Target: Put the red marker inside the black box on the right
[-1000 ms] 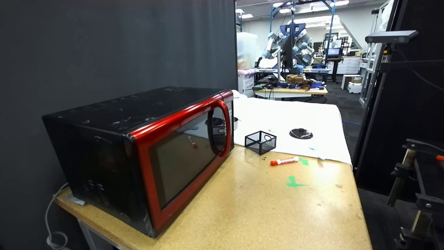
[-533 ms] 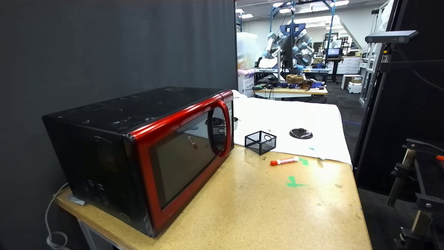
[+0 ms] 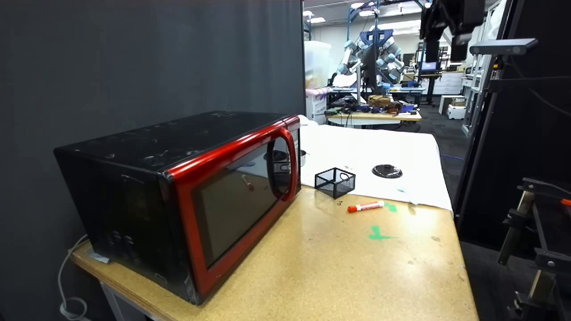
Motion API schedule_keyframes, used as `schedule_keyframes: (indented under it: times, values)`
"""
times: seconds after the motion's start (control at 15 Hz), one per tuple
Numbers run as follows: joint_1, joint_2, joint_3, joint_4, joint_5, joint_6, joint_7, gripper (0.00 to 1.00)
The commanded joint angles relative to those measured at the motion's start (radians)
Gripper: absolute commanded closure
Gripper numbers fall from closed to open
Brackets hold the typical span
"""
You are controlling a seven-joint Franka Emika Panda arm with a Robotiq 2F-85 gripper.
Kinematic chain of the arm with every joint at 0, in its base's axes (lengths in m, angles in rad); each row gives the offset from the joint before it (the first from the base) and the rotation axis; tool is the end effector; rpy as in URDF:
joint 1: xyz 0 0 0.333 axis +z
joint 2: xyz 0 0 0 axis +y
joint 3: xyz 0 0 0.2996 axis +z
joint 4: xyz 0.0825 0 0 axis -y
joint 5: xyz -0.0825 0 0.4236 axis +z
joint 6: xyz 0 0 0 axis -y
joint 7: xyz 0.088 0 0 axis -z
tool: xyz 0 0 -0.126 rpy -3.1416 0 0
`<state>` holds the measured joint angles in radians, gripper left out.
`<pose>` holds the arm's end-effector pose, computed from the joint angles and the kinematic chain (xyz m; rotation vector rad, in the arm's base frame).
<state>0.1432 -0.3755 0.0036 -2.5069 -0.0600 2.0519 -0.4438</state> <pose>0.4431 0.0611 0.3541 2.9499 0.9452 -0.1341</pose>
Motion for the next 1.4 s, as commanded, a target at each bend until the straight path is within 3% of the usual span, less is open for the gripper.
schedule_keyframes:
  times: [0.0,0.2,0.27,0.33,0.93,1.2,1.33]
  values:
    - [-0.001,0.116,-0.066,0.003,0.020,0.162,-0.198,0.00]
    - [-0.022,0.217,-0.108,0.018,0.067,0.253,-0.377,0.00]
    - [-0.032,0.232,-0.108,0.037,0.086,0.210,-0.383,0.00]
    - [-0.044,0.207,-0.086,0.004,0.054,0.234,-0.330,0.00]
    - [-0.051,0.231,-0.084,0.025,0.070,0.229,-0.359,0.00]
    - [-0.027,0.364,-0.036,0.047,0.095,0.341,-0.354,0.00]
    - [-0.028,0.442,-0.002,0.050,0.149,0.452,-0.367,0.00]
